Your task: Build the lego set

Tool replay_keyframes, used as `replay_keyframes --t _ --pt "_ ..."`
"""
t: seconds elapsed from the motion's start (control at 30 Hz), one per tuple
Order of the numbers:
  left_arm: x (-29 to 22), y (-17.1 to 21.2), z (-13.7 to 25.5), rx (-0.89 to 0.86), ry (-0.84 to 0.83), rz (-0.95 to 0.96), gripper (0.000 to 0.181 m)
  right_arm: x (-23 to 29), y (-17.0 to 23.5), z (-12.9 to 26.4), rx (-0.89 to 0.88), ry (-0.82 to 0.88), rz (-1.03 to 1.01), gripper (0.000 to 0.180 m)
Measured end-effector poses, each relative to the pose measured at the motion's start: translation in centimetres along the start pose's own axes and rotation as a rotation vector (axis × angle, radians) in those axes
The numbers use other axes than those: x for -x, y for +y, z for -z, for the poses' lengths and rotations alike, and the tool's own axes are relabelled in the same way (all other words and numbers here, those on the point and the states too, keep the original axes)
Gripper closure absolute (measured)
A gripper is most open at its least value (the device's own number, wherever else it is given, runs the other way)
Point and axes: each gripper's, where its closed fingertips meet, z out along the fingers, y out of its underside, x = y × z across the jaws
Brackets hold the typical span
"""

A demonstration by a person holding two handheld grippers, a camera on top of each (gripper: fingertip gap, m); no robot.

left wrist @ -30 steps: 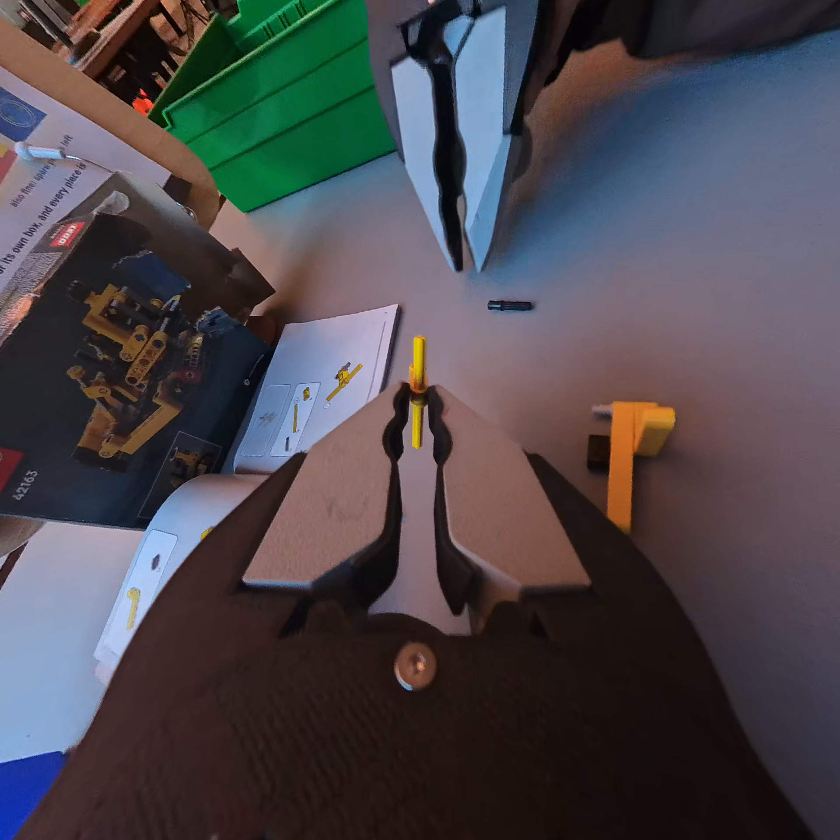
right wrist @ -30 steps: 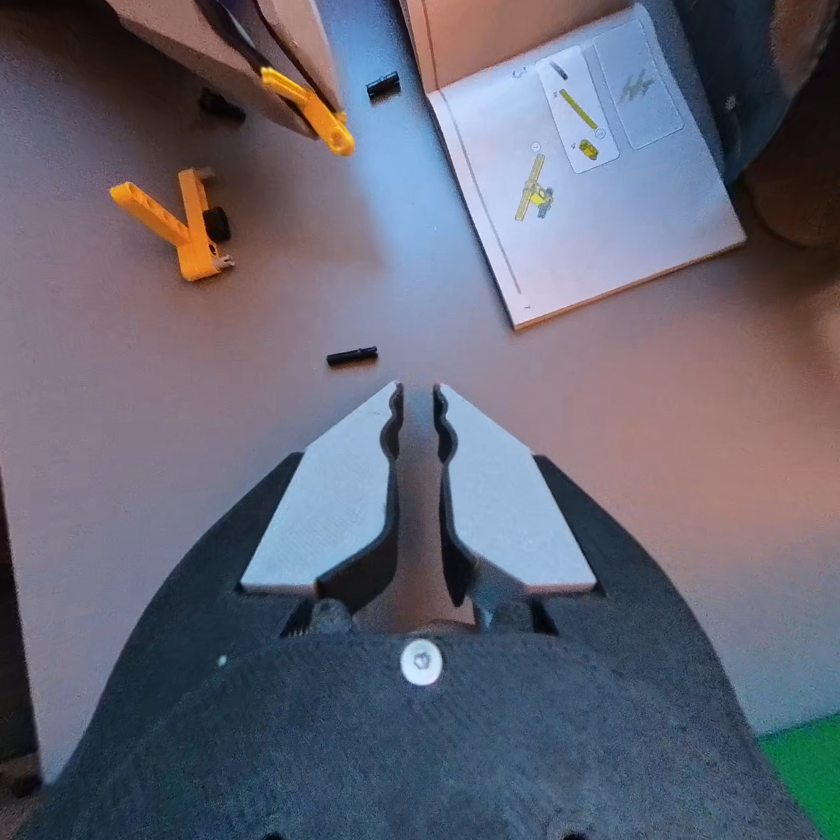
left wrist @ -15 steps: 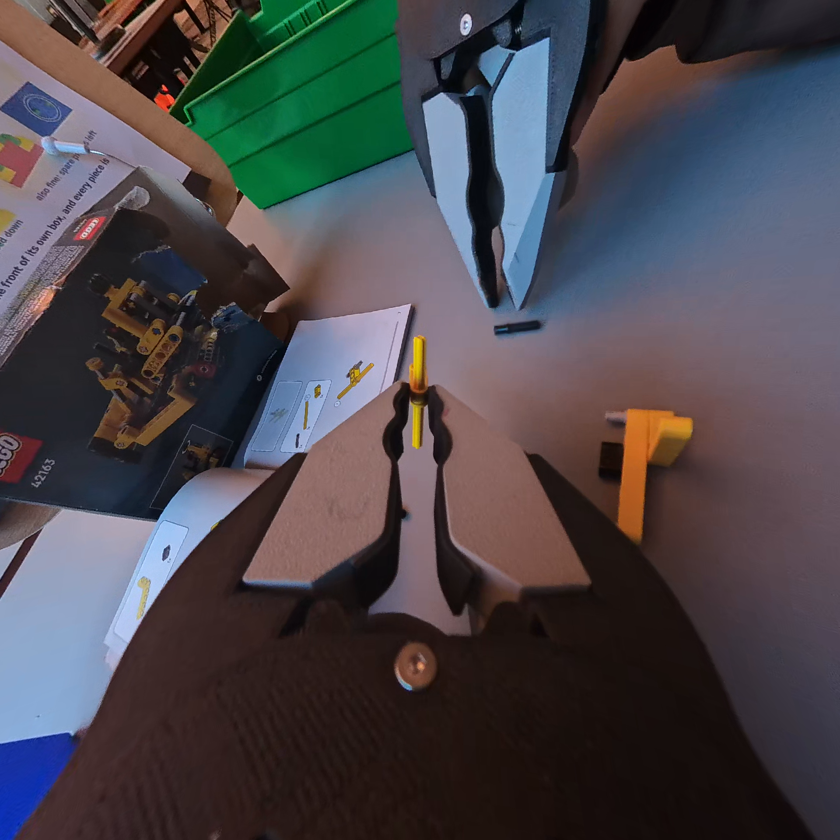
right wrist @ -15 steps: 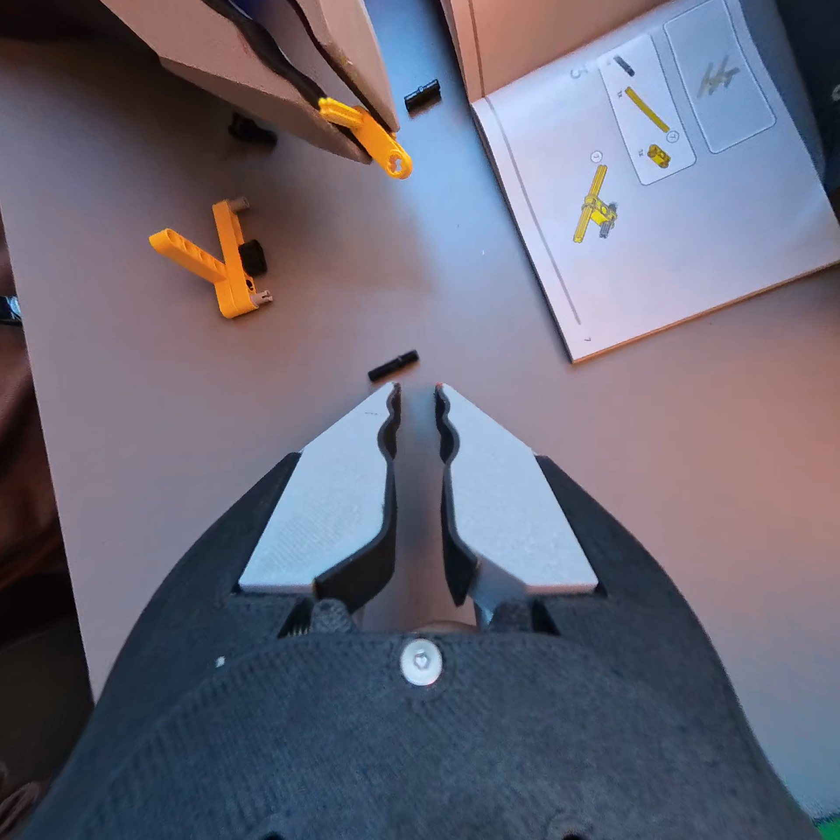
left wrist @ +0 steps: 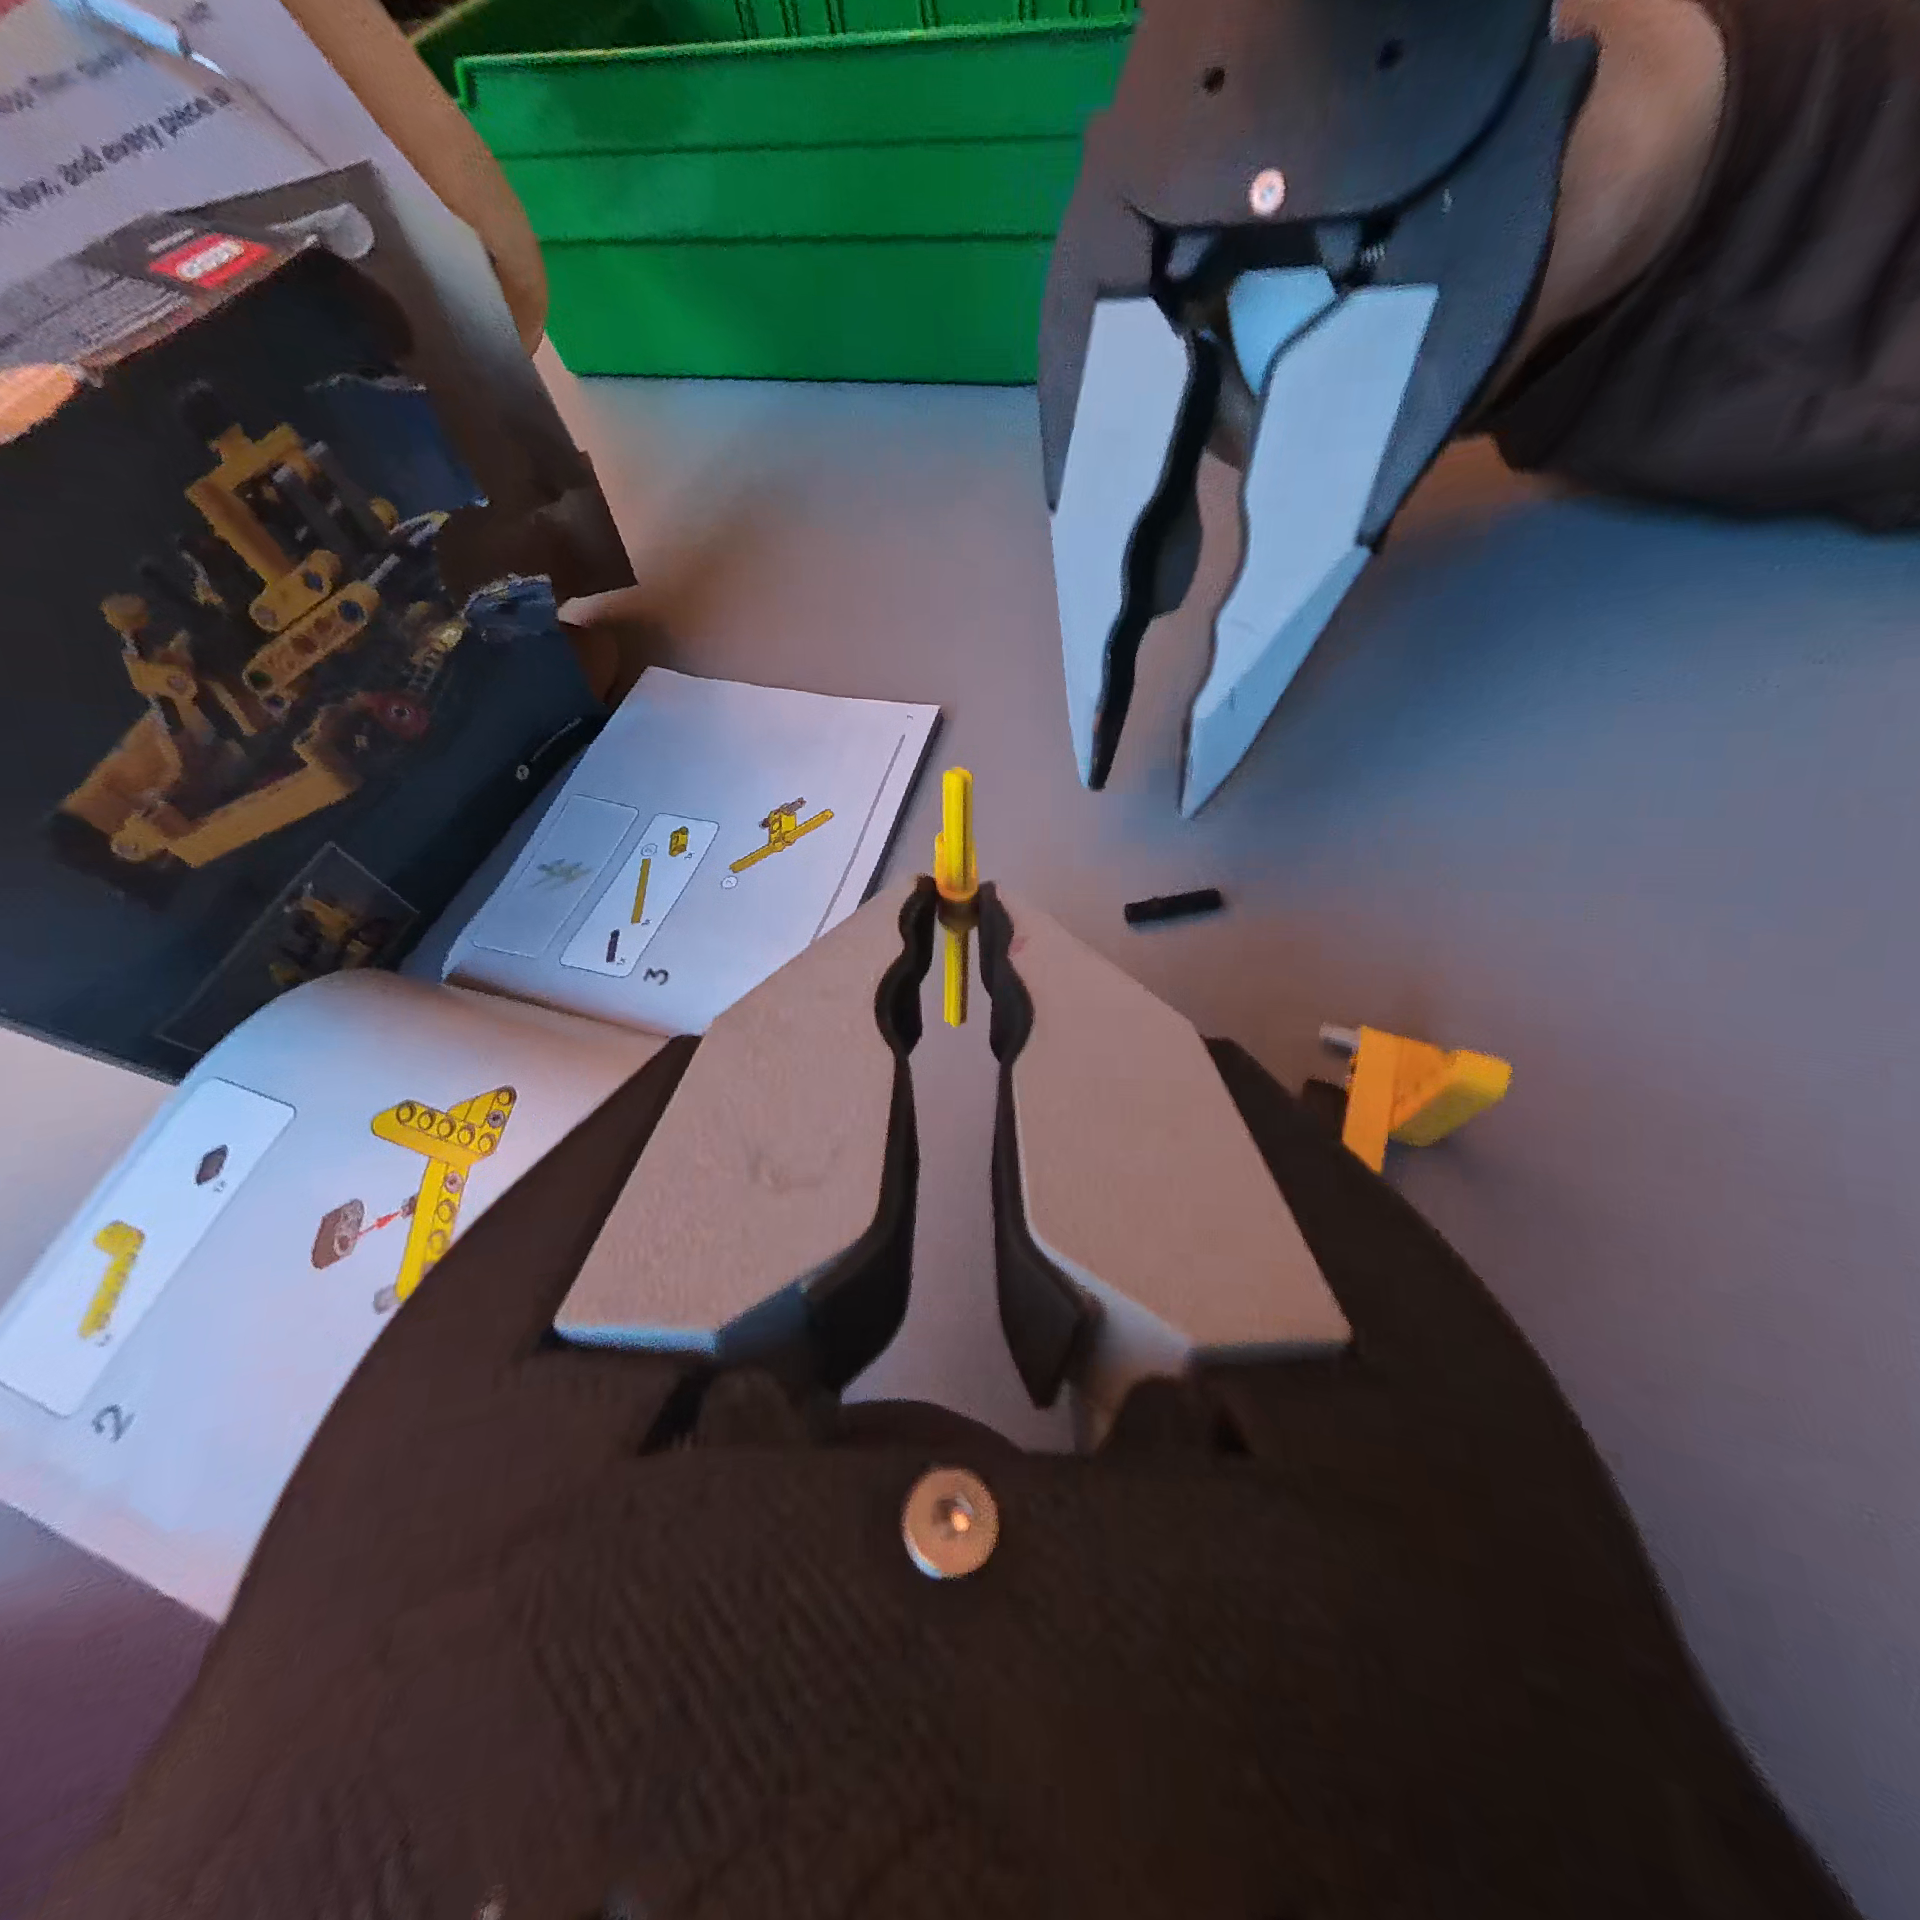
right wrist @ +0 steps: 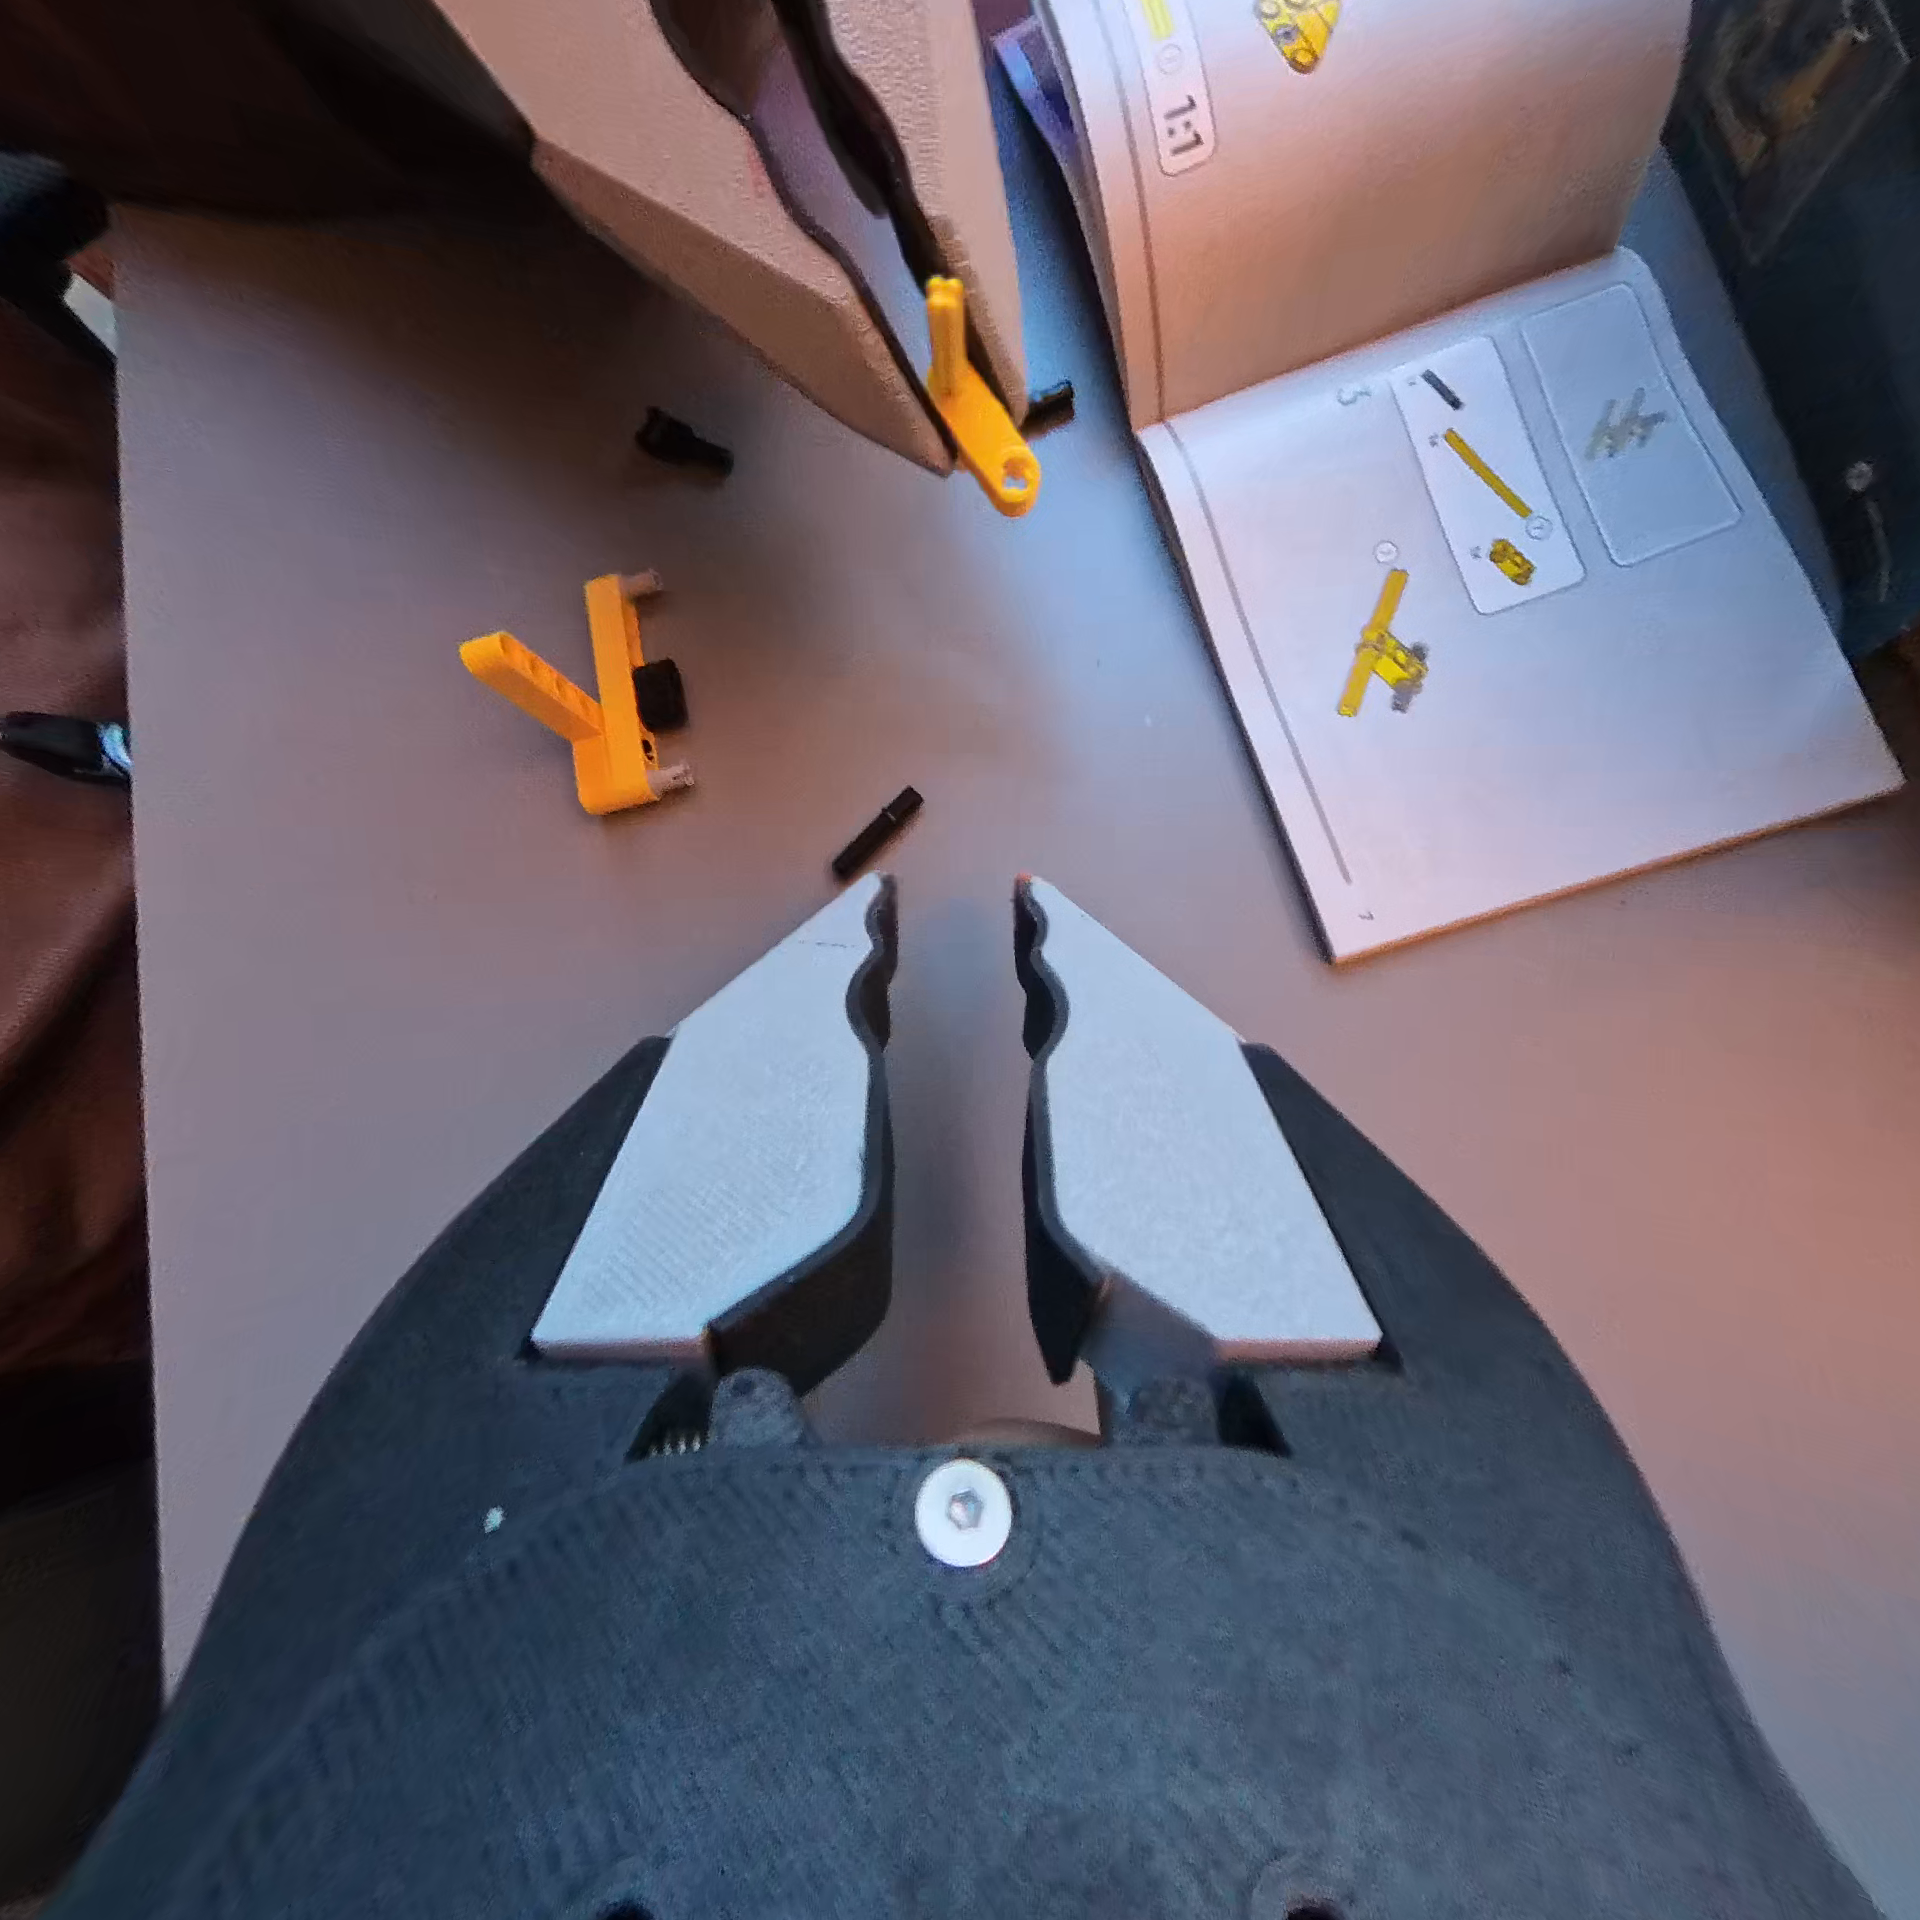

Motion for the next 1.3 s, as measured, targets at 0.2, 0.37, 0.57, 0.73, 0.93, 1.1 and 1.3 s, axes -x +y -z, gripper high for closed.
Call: replay_keyframes --t 0.2,0.37,0.57,0.73,0.93,1.1,1.3 --pt "0.1 -0.2 0.2 -0.028 0.062 0.156 0.176 0.4 -0.7 -0.3 -0.02 0.0 0.006 0.16" --pt "0.0 -0.4 0.3 -0.051 0.126 0.278 0.176 0.7 -0.7 -1.0 -0.001 -0.007 0.001 0.155" --pt "-0.3 -1.2 0.8 -0.102 0.233 0.419 0.176 0.8 -0.2 -1.3 0.03 -0.01 0.002 0.157" --pt "-0.6 -0.8 0.6 -0.079 0.236 0.408 0.175 0.8 -0.2 -1.8 0.04 0.005 0.018 0.167" --pt "-0.5 -0.8 0.6 -0.075 0.24 0.413 0.175 0.8 -0.8 -0.5 -0.016 -0.008 0.025 0.168" --pt "-0.7 -0.5 0.4 -0.06 0.232 0.395 0.175 0.5 -0.2 0.1 0.003 -0.006 -0.004 0.166" --pt "-0.6 -0.5 0.5 -0.057 0.22 0.384 0.175 1.2 0.4 -1.4 0.069 -0.01 0.032 0.164"
